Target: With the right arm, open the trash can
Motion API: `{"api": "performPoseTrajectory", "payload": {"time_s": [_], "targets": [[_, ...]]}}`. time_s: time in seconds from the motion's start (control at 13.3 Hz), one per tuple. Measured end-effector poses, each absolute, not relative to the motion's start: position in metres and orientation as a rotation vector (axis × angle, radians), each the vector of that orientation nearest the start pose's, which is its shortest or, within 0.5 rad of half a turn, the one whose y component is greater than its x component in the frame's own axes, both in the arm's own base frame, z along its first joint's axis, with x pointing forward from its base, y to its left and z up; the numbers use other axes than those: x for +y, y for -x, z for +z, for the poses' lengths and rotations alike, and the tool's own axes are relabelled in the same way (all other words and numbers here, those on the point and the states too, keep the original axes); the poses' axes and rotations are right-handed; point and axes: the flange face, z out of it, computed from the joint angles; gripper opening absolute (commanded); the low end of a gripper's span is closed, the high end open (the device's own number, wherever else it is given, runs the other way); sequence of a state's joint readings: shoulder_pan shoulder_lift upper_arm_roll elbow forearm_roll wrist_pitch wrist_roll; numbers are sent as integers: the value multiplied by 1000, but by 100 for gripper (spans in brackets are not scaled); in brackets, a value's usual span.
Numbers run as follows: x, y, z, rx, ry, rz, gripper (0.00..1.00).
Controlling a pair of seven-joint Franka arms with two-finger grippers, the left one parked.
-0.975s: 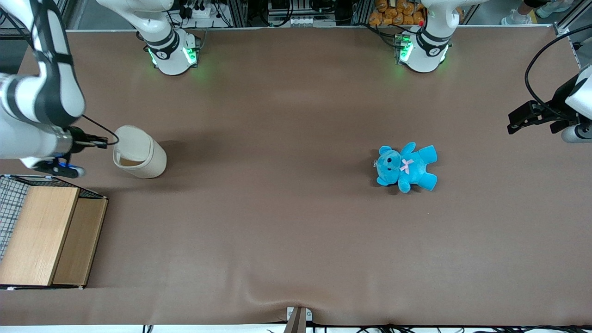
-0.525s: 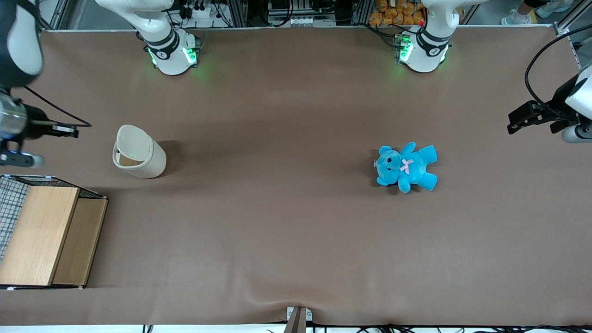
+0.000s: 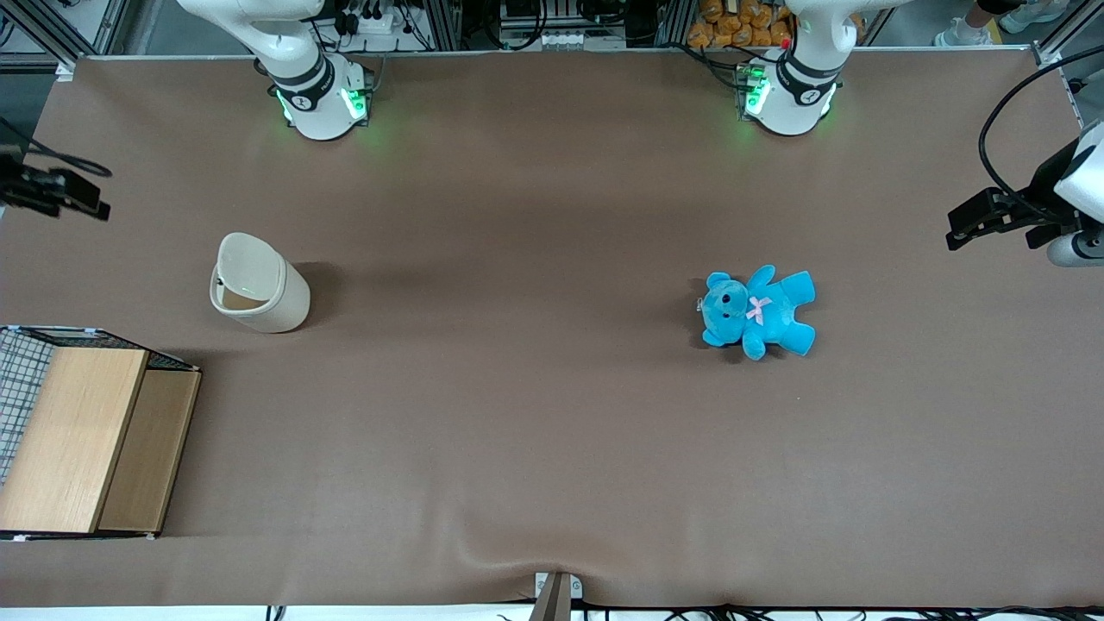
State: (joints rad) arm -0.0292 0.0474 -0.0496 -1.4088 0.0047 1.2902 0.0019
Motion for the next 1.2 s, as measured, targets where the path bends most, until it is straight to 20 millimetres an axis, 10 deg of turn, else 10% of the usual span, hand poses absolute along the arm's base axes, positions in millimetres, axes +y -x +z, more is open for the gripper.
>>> {"api": "performPoseTrajectory", "payload": {"time_s": [0.67,1.2], "targets": [[-39,-501,728,231,3093,172,100],[-35,-497,736,220,3095,161,100]]}}
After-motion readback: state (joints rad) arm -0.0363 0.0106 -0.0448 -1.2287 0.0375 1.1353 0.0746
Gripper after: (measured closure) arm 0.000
